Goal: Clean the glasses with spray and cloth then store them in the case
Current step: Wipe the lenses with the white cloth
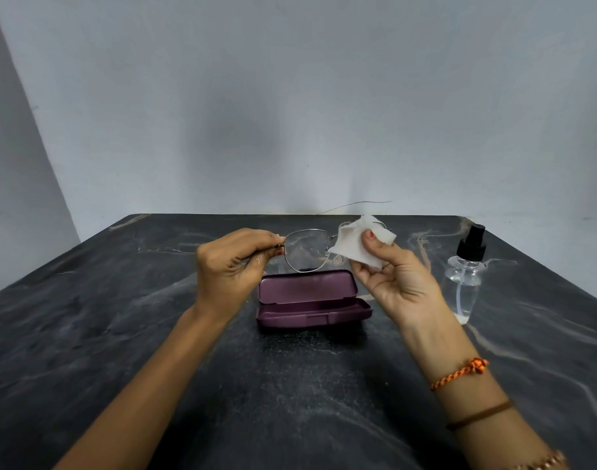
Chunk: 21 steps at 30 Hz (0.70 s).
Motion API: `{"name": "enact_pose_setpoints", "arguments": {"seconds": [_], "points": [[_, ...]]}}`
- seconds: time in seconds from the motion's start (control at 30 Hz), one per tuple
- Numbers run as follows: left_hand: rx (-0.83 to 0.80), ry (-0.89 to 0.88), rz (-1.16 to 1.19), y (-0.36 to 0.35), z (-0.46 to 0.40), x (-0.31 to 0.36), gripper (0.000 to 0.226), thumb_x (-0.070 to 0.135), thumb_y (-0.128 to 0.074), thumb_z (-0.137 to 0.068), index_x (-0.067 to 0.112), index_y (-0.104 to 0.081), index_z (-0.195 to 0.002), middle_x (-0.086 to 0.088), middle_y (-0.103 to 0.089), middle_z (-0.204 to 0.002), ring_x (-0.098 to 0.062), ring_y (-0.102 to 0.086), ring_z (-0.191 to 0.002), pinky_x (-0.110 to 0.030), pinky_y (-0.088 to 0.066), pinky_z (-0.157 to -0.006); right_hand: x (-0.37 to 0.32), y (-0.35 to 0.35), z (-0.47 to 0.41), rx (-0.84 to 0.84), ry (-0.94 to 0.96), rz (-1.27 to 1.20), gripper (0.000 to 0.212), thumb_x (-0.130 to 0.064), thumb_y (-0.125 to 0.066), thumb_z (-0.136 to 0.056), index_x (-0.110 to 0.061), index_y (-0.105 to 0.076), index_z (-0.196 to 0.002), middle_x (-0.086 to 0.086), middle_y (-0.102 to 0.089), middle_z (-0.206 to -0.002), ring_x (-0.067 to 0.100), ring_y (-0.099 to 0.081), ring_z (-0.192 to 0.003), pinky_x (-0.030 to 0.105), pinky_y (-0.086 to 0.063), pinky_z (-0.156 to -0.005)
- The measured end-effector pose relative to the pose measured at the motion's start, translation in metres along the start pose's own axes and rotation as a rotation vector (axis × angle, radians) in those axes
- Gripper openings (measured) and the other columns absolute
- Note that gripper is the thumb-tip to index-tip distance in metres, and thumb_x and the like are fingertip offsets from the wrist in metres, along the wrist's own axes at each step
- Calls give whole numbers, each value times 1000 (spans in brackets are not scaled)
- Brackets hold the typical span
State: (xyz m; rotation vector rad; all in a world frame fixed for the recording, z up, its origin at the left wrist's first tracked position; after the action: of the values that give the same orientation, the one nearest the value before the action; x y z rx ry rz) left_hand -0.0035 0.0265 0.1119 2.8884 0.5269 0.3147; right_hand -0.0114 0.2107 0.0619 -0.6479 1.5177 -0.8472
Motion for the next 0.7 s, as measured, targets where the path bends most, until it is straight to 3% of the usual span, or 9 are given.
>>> {"name": "enact_pose_setpoints", "arguments": {"seconds": [0.13,0.37,0.57,0.7], "points": [[-18,-8,1,-2,0,1,12,-8,-70,-64,-11,-68,-76,-11,-65,-80,-12,-62,-75,-8,-50,-73,2,-6,1,-52,21,-88,11,5,-51,-84,-3,-58,-83,7,-72,-62,16,-71,-59,29,-59,-55],[2,-7,-6,1,0,1,12,-10,-71,-64,-11,-68,-76,-9,-63,-82,-12,-62,-74,-8,-49,-73,-3,-8,1,-76,119,138,14,4,-54,-81,-7,-62,-83,-1,-73,-64,8,-70,-61,18,-55,-52],[4,-19,-17,1,-1,4,12,-10,-70,-64,-11,-68,-76,-9,-63,-82,-13,-62,-76,-6,-49,-73,-15,-3,7,17,194,361,15,-6,-70,-55,-9,-66,-69,-3,-71,-55,6,-67,-52,14,-51,-46],[6,-11,-9,0,-1,4,13,-9,-70,-64,-11,-68,-76,-9,-63,-82,-14,-62,-75,-8,-50,-73,-4,-1,3,39,92,117,15,8,-59,-75,-6,-61,-77,1,-70,-55,10,-68,-53,20,-56,-50]]}}
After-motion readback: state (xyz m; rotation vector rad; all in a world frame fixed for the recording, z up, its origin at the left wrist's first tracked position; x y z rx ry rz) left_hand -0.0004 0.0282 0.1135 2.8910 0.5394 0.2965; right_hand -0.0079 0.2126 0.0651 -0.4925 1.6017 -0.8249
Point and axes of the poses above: each hand's wrist, its own z-axis away from the middle knuckle, its own y-axis out of the back of the hand, x = y × z, the point moved 7 cm from there along -z, towards the middle knuckle
